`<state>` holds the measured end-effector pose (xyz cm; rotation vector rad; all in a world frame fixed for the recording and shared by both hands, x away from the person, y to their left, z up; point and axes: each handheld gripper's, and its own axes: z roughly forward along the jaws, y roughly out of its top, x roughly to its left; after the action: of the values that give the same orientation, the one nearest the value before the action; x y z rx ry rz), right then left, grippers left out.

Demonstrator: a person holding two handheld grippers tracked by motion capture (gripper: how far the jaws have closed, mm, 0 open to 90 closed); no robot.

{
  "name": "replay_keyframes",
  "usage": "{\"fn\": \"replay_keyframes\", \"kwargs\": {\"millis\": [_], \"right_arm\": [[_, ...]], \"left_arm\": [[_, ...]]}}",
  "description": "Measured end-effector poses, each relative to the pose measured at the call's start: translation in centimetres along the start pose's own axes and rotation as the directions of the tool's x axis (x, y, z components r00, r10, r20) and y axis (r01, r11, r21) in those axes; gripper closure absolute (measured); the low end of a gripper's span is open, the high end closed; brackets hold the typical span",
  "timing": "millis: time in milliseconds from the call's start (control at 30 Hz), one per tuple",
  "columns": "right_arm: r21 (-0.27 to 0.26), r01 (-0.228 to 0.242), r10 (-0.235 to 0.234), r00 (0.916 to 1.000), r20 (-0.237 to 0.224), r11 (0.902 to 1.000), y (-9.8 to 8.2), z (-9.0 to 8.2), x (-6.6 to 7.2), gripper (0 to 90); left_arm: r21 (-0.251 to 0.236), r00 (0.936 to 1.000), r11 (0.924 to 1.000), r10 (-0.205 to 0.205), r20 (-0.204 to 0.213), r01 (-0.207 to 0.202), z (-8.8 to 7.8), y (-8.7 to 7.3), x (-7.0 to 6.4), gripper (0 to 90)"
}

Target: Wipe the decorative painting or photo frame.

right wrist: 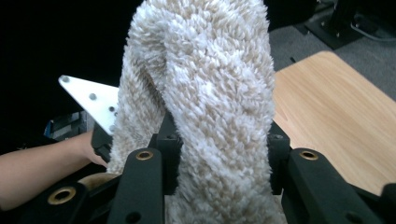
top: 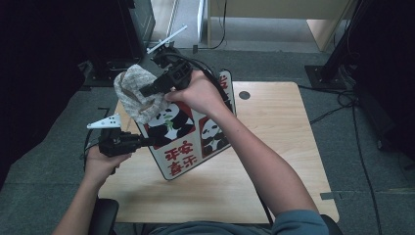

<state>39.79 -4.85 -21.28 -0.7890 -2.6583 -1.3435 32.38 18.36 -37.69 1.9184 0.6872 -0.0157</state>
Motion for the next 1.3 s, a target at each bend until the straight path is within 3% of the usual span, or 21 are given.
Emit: {"fn": "replay_keyframes", "kwargs": {"millis": [67,233,433,733,1300], "right_arm": [[0.024,0.007,-0.007,1.0000,0.005,0.9997,-0.1,0.3,0.0,61.9],[0.028,0.020,-0.020,0.9996,0.018,0.9994,-0.2,0.3,0.0,61.9],[0.026,-0.016,0.016,0.9999,-0.002,0.9995,-0.3,0.2,-0.6,61.5],[0.018,-0.047,0.047,0.9989,0.004,0.9987,-0.6,-0.4,-1.4,61.1],[-0.010,-0.065,0.065,0.9975,0.029,0.9979,-1.6,-2.0,-3.0,60.7]], "left_arm": [[0.001,1.0000,1.0000,-0.001,0.000,0.001,0.0,0.0,0.0,77.6],[0.002,1.0000,1.0000,-0.002,0.000,0.002,0.0,0.0,0.0,77.7],[0.006,1.0000,1.0000,0.000,0.001,0.000,-0.1,0.0,-0.1,77.8],[0.007,1.0000,1.0000,-0.002,-0.001,0.002,-0.1,-0.1,-0.1,78.1],[0.008,0.9999,0.9999,-0.011,0.000,0.011,-0.2,-0.1,-0.1,78.6]]}}
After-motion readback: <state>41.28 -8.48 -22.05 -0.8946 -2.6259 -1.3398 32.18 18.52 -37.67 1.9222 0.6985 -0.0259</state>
